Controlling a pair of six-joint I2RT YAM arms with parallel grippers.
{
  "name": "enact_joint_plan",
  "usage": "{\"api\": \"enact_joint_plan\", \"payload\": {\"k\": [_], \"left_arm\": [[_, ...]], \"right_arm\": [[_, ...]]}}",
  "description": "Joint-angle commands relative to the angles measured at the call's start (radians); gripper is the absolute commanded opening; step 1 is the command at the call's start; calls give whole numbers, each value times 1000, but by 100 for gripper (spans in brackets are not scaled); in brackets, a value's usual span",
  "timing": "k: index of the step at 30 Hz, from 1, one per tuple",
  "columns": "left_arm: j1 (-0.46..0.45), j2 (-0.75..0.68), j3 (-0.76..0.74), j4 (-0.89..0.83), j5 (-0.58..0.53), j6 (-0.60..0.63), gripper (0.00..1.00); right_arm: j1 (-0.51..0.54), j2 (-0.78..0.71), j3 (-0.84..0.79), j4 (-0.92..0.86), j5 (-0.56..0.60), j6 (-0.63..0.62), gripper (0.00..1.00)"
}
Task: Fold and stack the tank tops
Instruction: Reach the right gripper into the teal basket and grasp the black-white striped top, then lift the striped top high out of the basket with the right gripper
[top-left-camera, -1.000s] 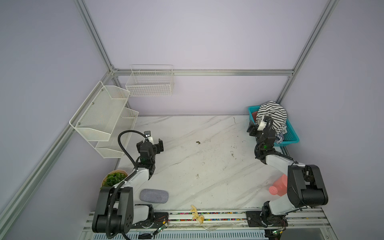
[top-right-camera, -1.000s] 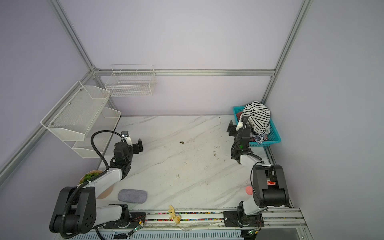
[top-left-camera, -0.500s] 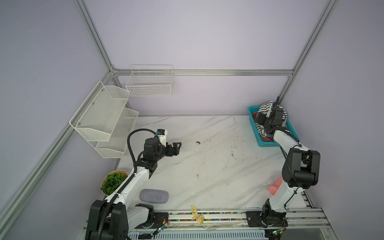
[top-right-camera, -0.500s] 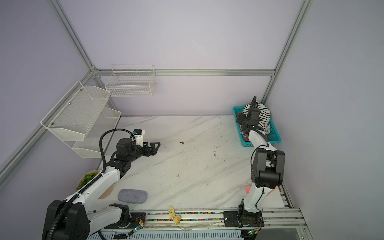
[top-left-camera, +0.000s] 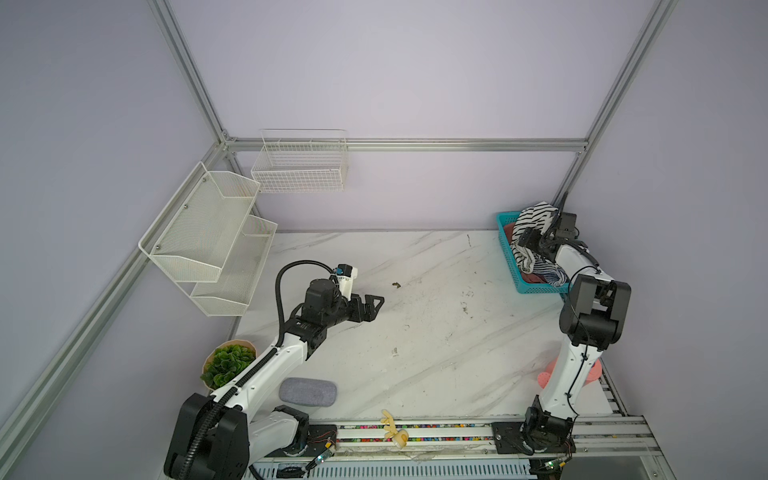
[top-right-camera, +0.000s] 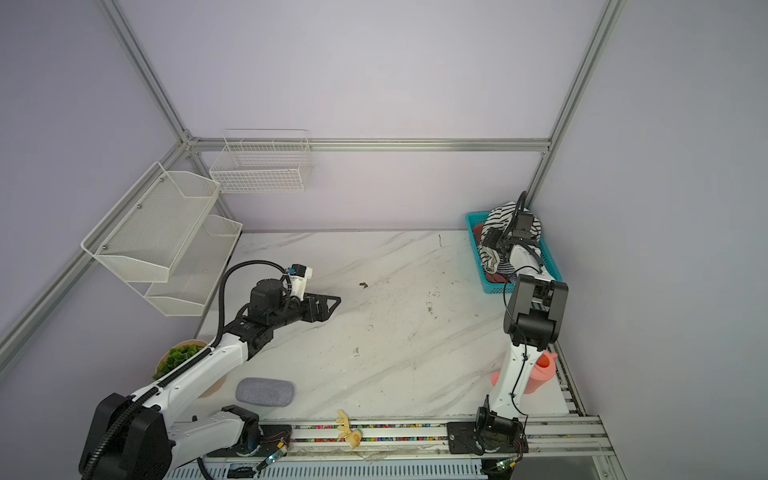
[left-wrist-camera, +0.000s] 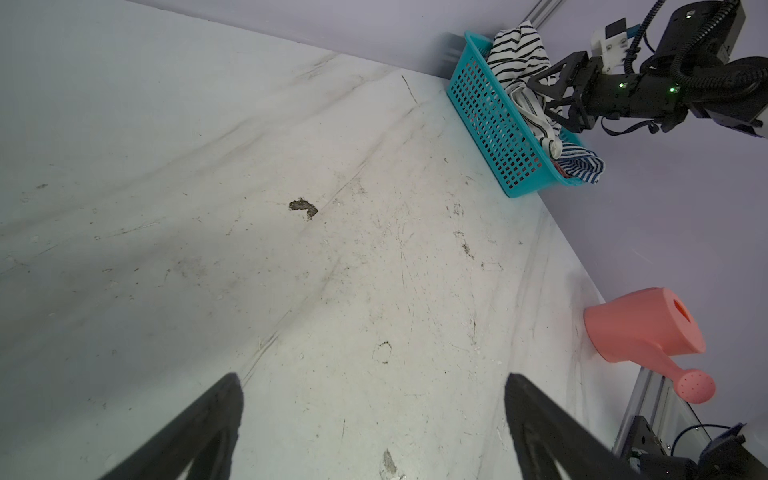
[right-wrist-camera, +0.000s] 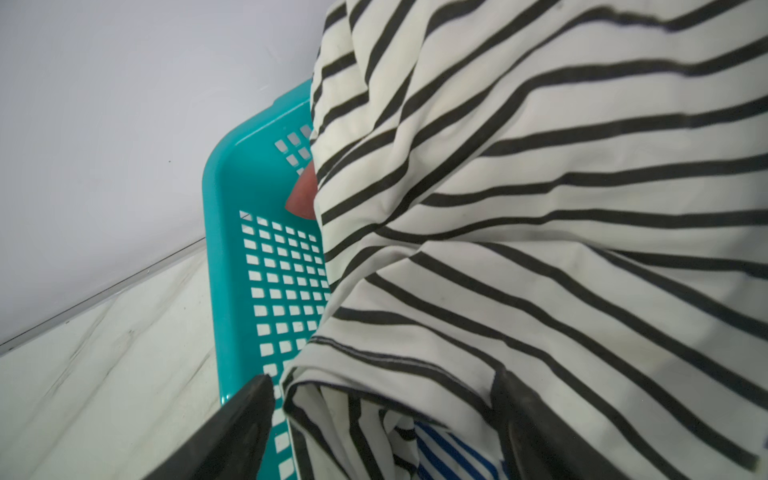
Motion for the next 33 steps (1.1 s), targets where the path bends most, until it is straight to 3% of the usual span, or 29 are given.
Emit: {"api": "enact_joint_plan", "payload": {"k": [1,6,9,12,14,16,17,21,33], "left_arm": [[-15,2,100,11,16,-17,97],[-28,10,110,-6,13,-14,97],[-35,4,113,-25,11,-7,98],[-39,-4,109,-33,0,-3,98],[-41,-10,107,-37,-5,0,98],[-43,-14,107,-42,-9,1,98],[-43,-16,107,-44,-9,3,98],[-47,-25,109,-45,-10,5,98],[-51,-69,98,-65,-67,29,99]], "right_arm": [[-4,18,18,-64,-68,13,85],[-5,54,19,-73,-109,10,84],[-4,64,23,-77,-137,10,72],[-4,63,27,-79,-137,10,51],[-6,57,29,-83,-136,8,31],[-6,38,30,-81,-131,11,4],[-6,27,28,-82,-131,13,0],[-6,-56,-4,-60,-136,9,0],[-6,-476,-314,152,-195,81,0]]}}
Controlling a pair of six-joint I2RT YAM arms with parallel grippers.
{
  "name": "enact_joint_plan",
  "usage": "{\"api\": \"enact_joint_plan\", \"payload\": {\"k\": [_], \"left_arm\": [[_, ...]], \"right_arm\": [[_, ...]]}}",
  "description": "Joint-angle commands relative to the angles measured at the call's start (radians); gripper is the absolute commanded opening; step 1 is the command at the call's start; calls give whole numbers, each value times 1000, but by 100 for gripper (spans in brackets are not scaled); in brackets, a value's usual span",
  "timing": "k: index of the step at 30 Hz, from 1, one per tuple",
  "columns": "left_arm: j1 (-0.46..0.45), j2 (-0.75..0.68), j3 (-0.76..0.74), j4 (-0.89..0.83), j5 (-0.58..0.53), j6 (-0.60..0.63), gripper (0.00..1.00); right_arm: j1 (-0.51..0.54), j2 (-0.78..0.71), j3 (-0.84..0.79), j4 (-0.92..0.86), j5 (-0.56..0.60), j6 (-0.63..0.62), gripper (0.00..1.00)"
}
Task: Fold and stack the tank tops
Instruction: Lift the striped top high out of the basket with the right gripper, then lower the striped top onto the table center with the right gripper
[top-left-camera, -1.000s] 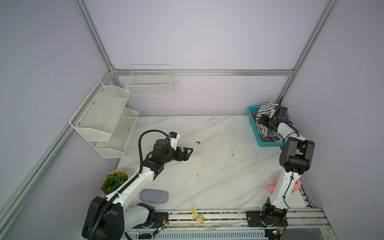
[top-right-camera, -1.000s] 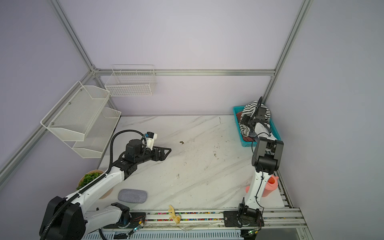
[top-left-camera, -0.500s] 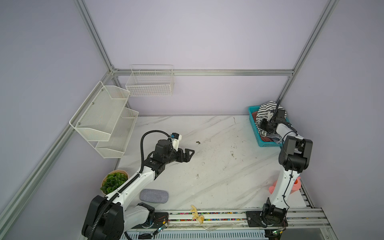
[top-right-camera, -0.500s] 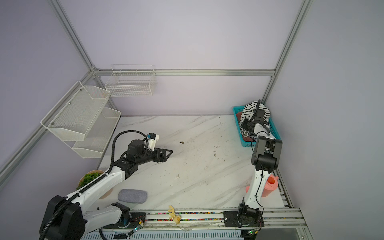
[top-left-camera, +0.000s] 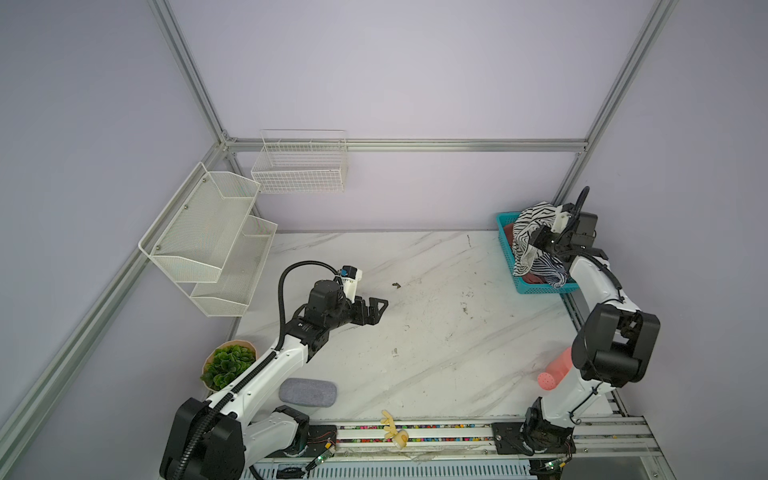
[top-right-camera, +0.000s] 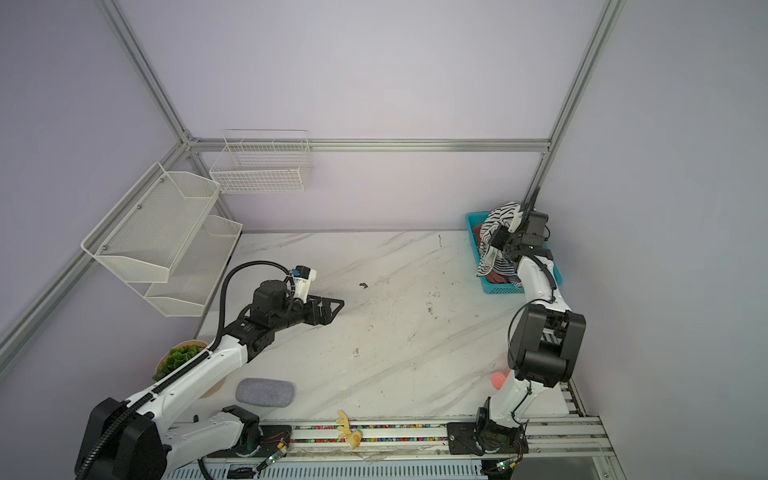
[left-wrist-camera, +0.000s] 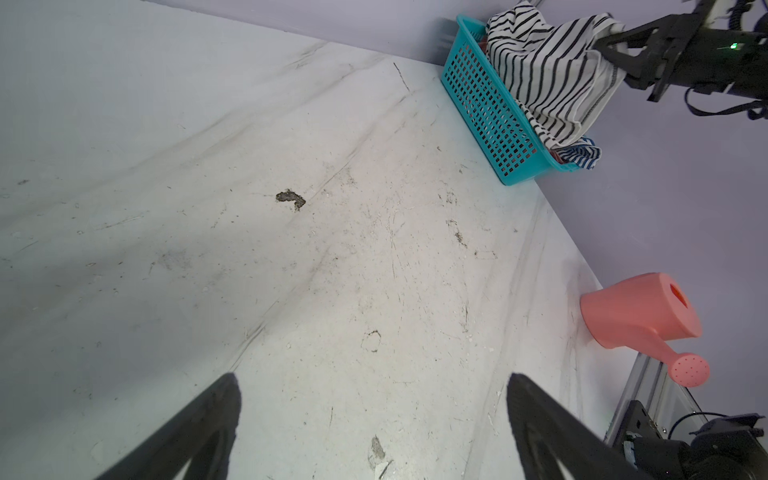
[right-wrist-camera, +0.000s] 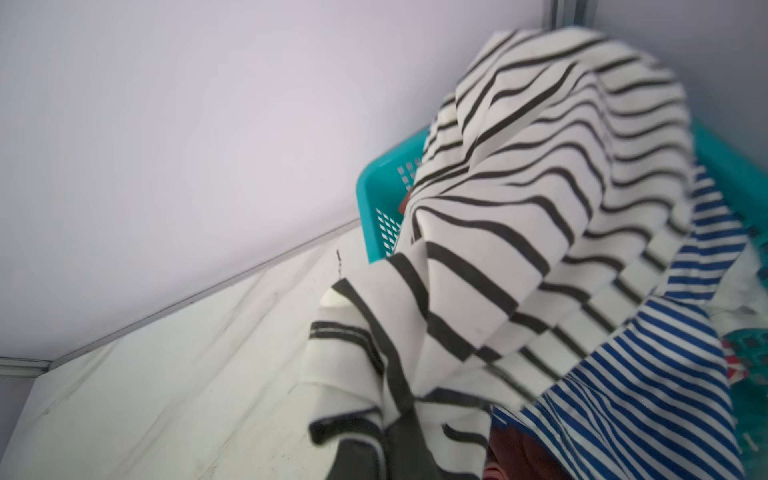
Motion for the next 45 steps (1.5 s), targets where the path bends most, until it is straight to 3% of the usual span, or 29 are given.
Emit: {"api": "enact_joint_plan", "payload": {"k": [1,8,14,26,32,36,45], "left_arm": [[-7,-41,80,-3,-22,15,99],[-9,-92,66,-4,-14,3,99],[-11,-156,44,-3,-29,-10,99],[-14,-292,-6,-19,-114,-30,100],[-14,-333,4,-51,-154,-13,100],[-13,-343,16,-80,-166,-4,100],[-13,-339,41,-98,-178,4,100]], "right_arm": [[-4,-103,-63,84,-52,24,0],[9,-310,-142,243,-164,137,0],[81,-383,-43,344,-192,226,0],[320,-103,430,407,-238,322,0],[451,36,574,386,-243,306,0],[504,71,542,330,-226,267,0],[562,9,257,374,-185,246,0]]}}
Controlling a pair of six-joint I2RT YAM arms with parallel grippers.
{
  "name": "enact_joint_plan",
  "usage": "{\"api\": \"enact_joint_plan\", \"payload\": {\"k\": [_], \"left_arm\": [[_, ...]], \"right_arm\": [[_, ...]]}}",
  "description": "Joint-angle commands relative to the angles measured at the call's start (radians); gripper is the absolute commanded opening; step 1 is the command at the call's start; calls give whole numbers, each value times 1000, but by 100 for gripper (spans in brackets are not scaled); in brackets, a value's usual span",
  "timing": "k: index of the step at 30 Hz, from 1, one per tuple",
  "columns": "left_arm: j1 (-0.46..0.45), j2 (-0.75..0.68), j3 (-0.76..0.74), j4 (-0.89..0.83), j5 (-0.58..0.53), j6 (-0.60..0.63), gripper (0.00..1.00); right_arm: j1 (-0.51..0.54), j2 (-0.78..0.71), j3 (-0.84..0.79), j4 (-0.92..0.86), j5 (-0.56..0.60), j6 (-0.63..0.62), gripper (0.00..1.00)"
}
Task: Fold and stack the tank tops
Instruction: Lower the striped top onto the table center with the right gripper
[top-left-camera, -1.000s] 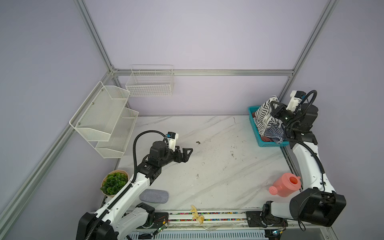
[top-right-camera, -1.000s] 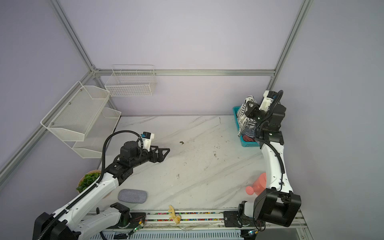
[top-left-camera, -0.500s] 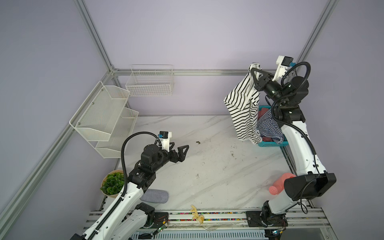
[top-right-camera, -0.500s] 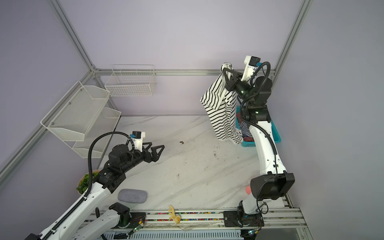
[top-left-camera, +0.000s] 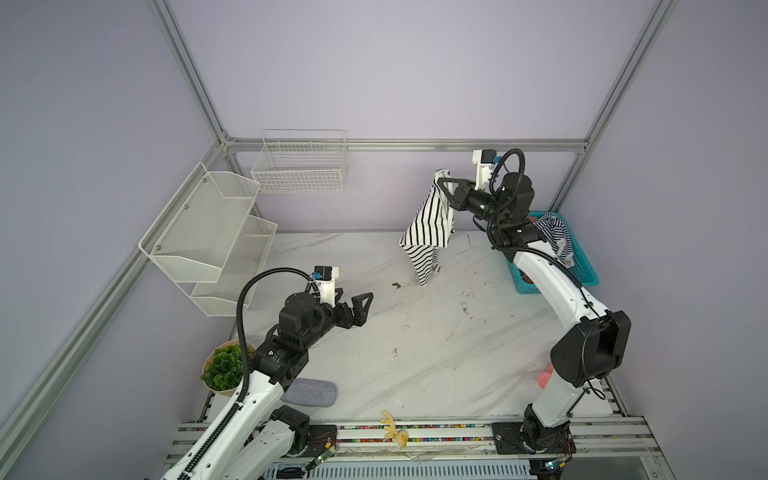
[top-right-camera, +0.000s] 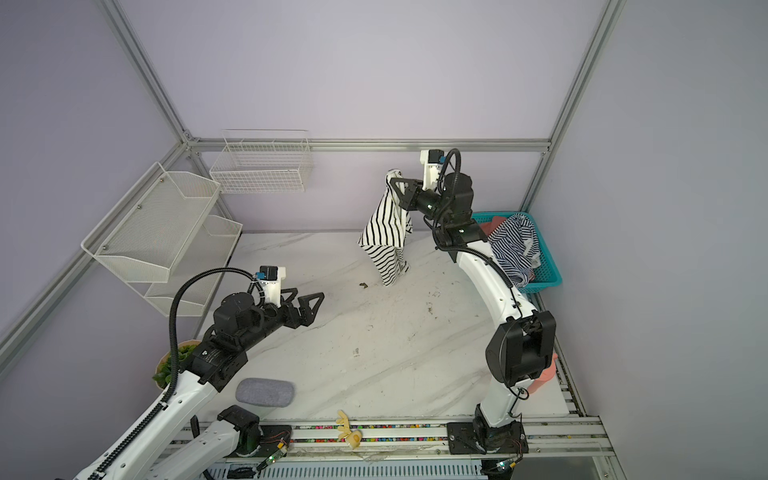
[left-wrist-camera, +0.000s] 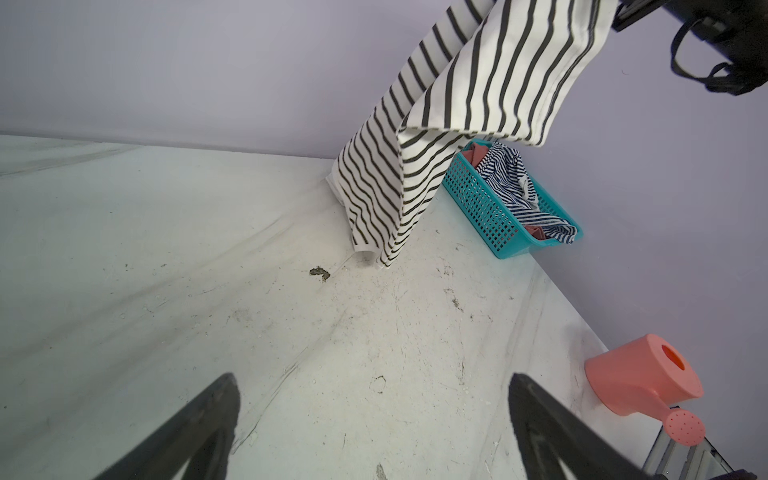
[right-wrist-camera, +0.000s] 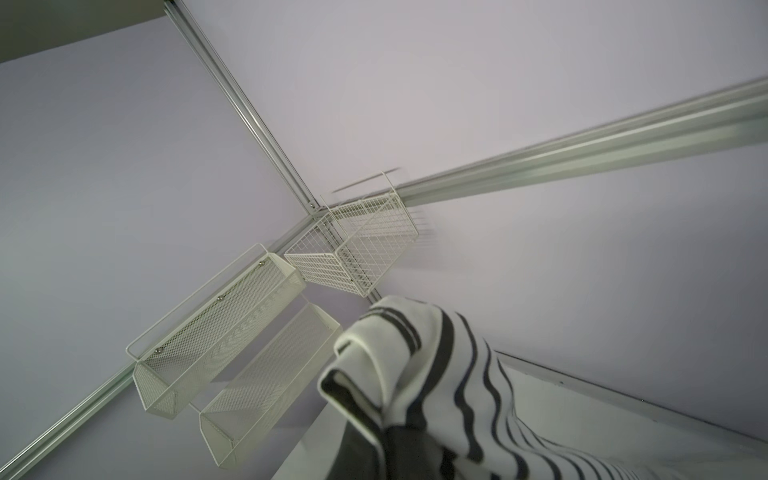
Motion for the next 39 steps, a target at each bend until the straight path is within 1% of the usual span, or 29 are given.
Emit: {"api": "enact_joint_plan", "payload": {"k": [1,5,9,11,14,16,21,25,30,33,35,37,39], "left_arm": [[-4,1,43,10,-5,7,100],[-3,12,45,10,4,-1,100],[-3,5,43,11,6,-5,100],[-3,-1,41,10,7,-7,100],[-3,-9,35,10,2,-8,100],[-3,-12,30,12,2,-11,100],[-4,-15,23,15,7,-23,100],[-4,-27,20,14,6,-23,100],[-4,-51,19,10,-1,-22,100],[-3,-67,18,1,-11,-18,100],[-3,-77,18,-7,-19,-16,100],[-4,-86,21,-12,-26,-12,100],[-3,-93,22,-15,-31,-8,100]], "right_arm": [[14,-50,-19,17,21,-33,0],[20,-82,-6,-64,49,-110,0],[21,-164,-24,-121,144,-185,0],[21,-209,-27,-155,211,-226,0],[20,-262,-35,-161,286,-258,0],[19,-277,-20,-160,306,-265,0],[19,-228,58,-153,251,-214,0],[19,-151,108,-95,202,-148,0],[20,-26,254,-101,186,-110,0],[19,46,354,-151,168,-110,0],[19,96,419,-210,126,-121,0],[19,138,487,-297,104,-155,0],[19,160,539,-387,125,-206,0]]}}
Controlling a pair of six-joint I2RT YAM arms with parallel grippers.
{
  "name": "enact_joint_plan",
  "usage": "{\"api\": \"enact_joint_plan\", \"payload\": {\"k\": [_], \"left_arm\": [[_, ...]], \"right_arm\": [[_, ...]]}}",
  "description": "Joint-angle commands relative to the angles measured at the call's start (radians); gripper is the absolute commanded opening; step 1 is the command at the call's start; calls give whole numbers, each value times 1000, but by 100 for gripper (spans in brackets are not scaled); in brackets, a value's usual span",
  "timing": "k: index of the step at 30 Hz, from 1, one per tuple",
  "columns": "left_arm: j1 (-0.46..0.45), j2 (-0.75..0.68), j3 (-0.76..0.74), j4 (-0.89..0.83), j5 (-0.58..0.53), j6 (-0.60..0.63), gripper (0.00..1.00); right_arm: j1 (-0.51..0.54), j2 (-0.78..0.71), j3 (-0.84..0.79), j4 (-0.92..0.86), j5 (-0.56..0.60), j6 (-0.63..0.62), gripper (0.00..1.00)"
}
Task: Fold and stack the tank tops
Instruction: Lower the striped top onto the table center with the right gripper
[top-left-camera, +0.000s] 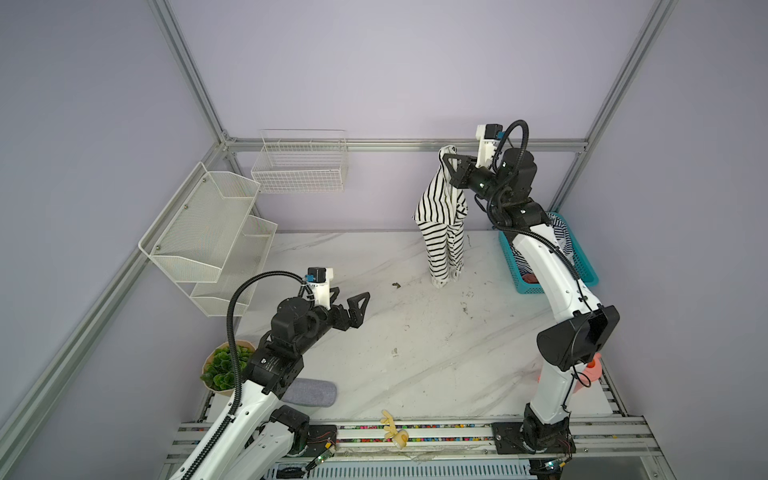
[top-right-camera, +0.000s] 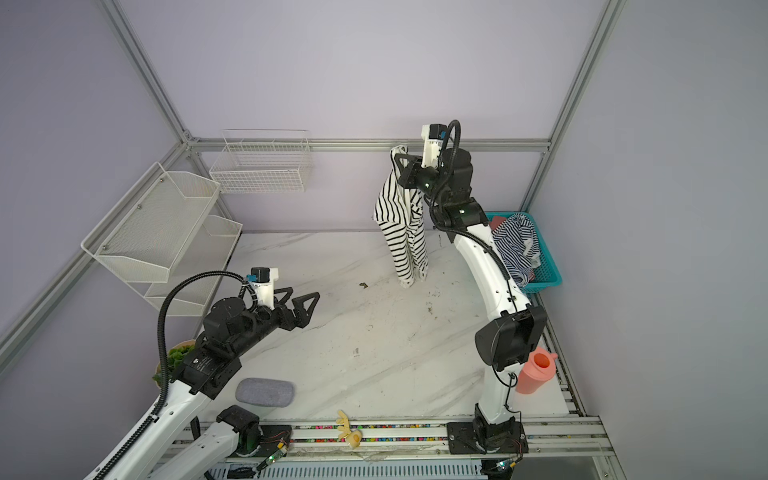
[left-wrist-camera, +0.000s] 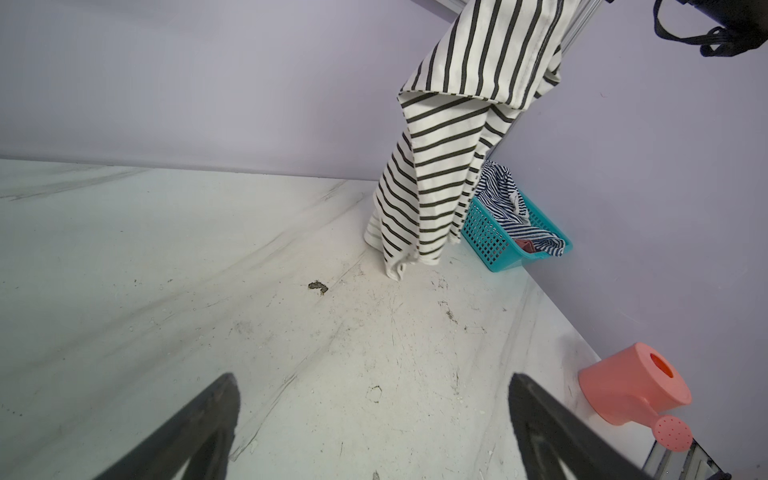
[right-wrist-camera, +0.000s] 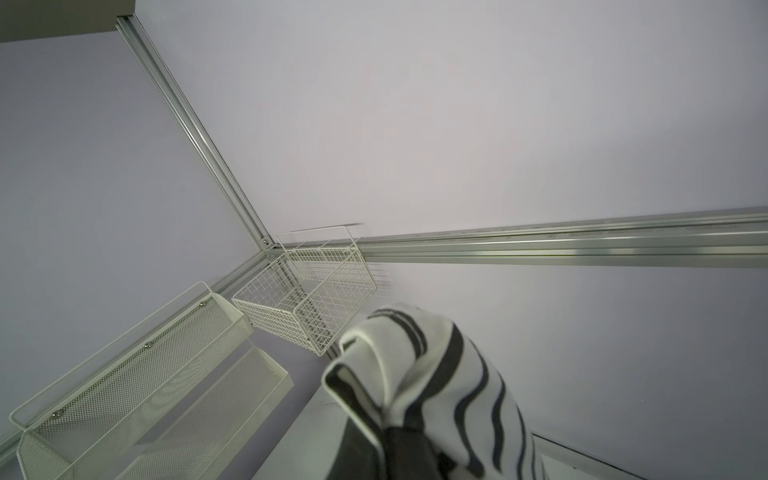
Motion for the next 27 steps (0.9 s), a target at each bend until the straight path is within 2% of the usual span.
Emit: {"api": "enact_joint_plan", "payload": {"k": [1,7,11,13,18,24,27], "left_arm": [[-2,-21,23,0,-18,-3,100],[-2,-22,30,-7,-18,1,100],[-3,-25,29,-8,-13,-5,100],[-2,-27,29,-8,-15,-5,100],[-2,-36,29,-18,-20,-2,100],[-3,-50,35,-51,-37,22,100],[-3,-64,44,-83,-62,41,100]], "right_arm": [[2,2,91,-143,-1,-84,0],[-4,28,206,-330,122,-246,0],[-1,127,371,-531,82,-326,0],[24,164,377,-599,53,-356,0],[157,181,183,-706,108,-458,5],[367,142,-186,-638,112,-473,11],[454,142,-306,-630,91,-473,23]]}}
